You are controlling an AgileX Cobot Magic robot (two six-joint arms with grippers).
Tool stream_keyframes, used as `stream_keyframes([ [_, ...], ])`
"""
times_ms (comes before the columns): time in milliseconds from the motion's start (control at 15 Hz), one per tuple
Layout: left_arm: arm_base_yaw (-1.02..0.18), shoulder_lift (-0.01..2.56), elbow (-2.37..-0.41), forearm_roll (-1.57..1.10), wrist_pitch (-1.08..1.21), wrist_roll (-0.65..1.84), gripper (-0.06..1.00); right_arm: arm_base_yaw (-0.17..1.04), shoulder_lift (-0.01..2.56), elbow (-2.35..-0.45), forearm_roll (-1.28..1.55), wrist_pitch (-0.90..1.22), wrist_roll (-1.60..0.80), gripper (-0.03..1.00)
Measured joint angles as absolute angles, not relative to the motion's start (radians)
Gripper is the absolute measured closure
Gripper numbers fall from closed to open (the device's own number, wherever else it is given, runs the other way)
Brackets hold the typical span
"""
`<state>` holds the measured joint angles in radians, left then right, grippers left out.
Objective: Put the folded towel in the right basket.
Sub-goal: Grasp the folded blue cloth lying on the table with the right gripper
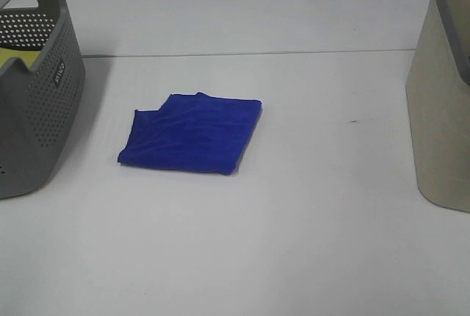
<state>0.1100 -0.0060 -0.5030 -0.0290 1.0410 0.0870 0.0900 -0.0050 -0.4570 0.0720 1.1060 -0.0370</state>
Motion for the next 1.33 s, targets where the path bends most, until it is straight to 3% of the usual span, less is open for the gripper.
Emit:
stream_keyframes([
  [1000, 0.110, -0.006, -0.503, -0.029, 1.041, 0.087, -0.04, 0.090, -0.005, -0.479, 0.089, 1.099, -0.030, 0.13],
  [1333, 0.110, -0.006, -0.503, -0.029, 1.041, 0.087, -0.04, 0.090, 0.077, -0.617, 0.233, 0.846, -0.027, 0.13],
])
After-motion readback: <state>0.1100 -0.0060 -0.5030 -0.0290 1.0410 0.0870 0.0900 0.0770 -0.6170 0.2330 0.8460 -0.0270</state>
